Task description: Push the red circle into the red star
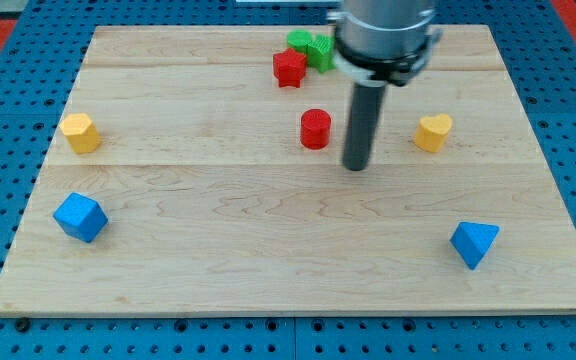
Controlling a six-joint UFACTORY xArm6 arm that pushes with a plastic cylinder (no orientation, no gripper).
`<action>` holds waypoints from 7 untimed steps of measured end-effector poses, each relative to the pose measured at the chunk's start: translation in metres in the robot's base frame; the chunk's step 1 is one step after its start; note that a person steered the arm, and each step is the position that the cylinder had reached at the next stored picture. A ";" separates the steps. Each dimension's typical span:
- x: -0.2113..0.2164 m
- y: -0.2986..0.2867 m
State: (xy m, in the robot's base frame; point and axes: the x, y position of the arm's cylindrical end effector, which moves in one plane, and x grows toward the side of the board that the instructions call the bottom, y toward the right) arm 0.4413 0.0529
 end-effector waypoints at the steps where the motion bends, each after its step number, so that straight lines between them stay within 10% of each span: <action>1: -0.067 -0.031; 4: -0.139 -0.032; 7: -0.094 -0.004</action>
